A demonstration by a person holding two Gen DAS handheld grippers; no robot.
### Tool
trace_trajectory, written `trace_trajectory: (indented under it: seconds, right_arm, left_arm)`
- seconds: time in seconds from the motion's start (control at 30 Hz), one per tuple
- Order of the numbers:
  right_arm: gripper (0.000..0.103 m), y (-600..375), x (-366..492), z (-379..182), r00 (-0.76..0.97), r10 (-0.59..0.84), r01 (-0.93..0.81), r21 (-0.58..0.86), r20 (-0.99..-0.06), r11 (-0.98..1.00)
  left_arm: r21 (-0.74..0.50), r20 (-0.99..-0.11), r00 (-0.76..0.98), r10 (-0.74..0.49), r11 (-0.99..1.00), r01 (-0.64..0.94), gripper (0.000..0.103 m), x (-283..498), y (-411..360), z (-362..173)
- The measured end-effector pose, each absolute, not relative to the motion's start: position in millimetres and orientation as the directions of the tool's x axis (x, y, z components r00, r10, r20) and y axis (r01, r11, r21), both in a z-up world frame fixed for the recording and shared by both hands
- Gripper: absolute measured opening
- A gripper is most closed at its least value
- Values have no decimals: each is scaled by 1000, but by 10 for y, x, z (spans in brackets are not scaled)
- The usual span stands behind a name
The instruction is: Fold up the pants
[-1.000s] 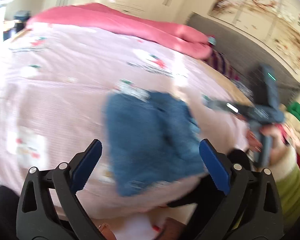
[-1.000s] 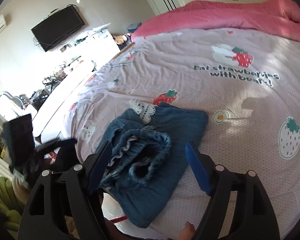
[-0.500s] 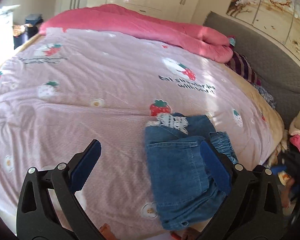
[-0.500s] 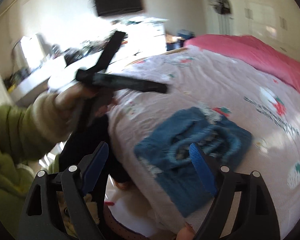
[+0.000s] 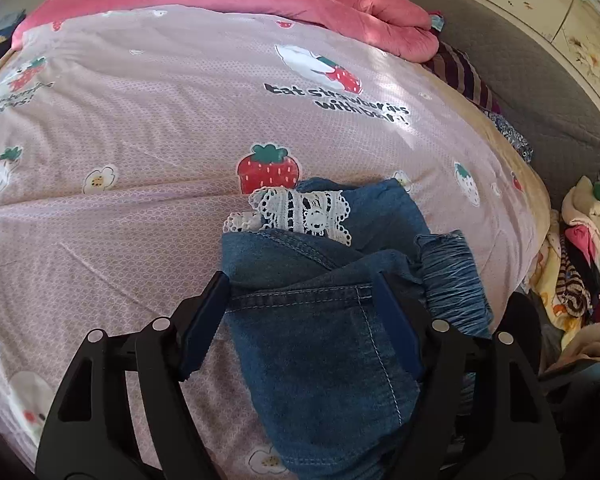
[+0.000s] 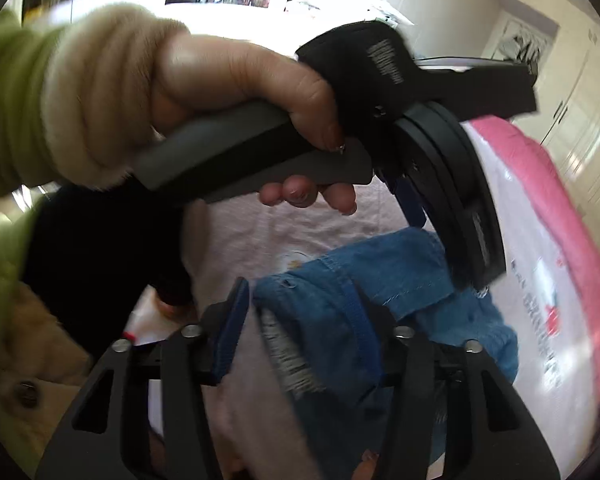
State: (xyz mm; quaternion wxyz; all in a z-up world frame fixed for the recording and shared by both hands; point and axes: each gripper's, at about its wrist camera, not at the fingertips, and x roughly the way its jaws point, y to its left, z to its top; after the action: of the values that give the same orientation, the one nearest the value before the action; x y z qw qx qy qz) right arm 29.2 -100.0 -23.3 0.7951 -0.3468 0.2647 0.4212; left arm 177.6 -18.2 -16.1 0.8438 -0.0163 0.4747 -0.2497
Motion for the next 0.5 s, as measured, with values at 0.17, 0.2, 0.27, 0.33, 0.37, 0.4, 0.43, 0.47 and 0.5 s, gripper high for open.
trace_trajectory:
  seconds: [0.17,0.2,0.27,0.33,0.37,0.4,0.43,0.47,0.5]
  right_arm:
    - [9,-1110,196,-324,443,523,-890,-286,-728,356]
    - [8,-1147,153,-334,434,526,-894,-280,-732,349]
    - [7,-1205,111,-394,425,518,-897,-269,-743,351]
    - [7,-1245,102,-488,424,499,-895,-266,-756,357]
    - [7,-1258,106,-526,423,493,-895,-264,-761,361]
    - [7,-1272,114,-536,425,492,-892,-258,-760,371]
    - [7,-1272,110,-512,426,497,-890,-252,-756,380]
    - [8,-1259,108,-473,427,506,-889,-247,-750,385]
    - [9,-1265,82,-395,433,527,-888,-246,-731,387]
  left_arm:
    - [-272,-792,422,-441,874,402,66,1821,-202,-265]
    - [-275,-792,420,-443,873,403,66,1825,-205,-280]
    - [-275,-792,419,-443,873,404,66,1832,-210,-305]
    - [-274,-791,422,-443,873,404,66,1843,-221,-317]
    - [-274,-789,424,-444,873,404,66,1844,-223,-315]
    - [-274,-789,424,-445,872,405,66,1850,-230,-312]
    - [-273,-789,425,-444,872,406,66,1849,-232,-310]
    - [-270,-789,425,-443,873,407,66,1849,-235,-307]
    - [-268,-790,426,-441,873,408,66,1847,-237,-305]
